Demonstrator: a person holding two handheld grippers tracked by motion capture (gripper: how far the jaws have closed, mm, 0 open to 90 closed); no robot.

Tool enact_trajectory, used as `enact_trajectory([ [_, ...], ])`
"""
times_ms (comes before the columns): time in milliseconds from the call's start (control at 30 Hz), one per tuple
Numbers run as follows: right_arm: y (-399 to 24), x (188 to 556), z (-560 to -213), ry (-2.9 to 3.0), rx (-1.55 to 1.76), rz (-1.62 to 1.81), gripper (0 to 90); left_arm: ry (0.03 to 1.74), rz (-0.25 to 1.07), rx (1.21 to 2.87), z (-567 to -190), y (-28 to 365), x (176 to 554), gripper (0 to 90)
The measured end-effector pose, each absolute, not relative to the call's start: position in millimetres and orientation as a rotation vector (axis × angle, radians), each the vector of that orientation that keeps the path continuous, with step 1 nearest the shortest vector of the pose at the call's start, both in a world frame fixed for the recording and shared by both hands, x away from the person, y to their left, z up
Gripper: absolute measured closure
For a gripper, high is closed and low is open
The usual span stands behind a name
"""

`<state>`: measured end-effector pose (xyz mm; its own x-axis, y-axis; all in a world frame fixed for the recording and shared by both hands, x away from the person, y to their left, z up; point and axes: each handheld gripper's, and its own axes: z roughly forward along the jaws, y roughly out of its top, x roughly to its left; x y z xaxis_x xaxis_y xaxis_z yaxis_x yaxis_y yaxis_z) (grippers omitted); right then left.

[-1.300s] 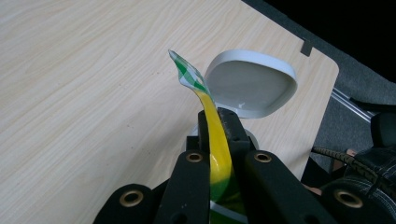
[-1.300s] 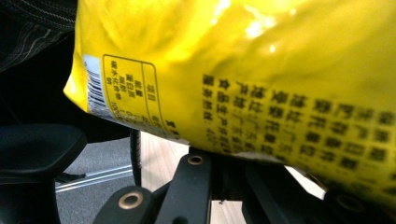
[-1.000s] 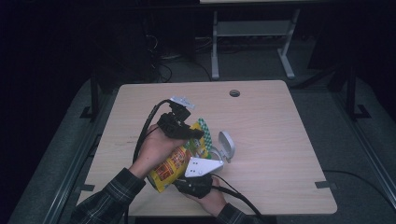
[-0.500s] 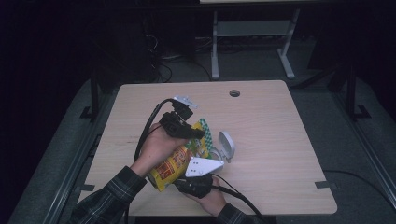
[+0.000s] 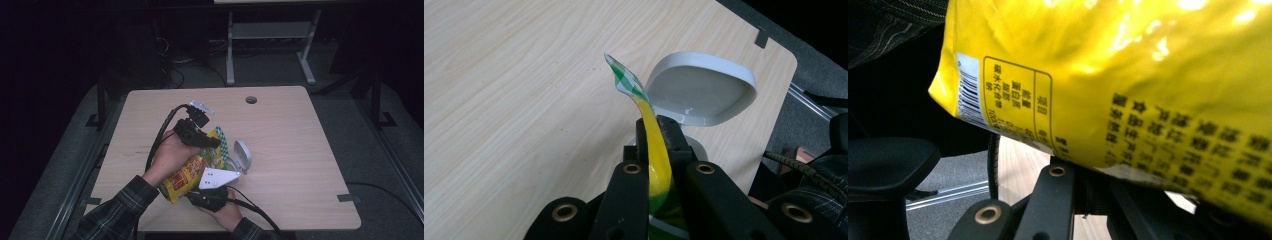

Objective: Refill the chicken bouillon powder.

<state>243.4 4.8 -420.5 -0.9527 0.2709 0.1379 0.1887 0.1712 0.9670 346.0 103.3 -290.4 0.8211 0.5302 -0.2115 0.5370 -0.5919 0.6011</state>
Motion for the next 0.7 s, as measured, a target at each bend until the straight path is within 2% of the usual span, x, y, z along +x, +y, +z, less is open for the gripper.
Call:
enact_trajectory([
  [700, 5.4, 242.1, -420.0, 2.350, 0.453, 1.935, 90.0, 0.792, -0.024, 2.316, -289.2, 105.4, 345.0, 90.0],
])
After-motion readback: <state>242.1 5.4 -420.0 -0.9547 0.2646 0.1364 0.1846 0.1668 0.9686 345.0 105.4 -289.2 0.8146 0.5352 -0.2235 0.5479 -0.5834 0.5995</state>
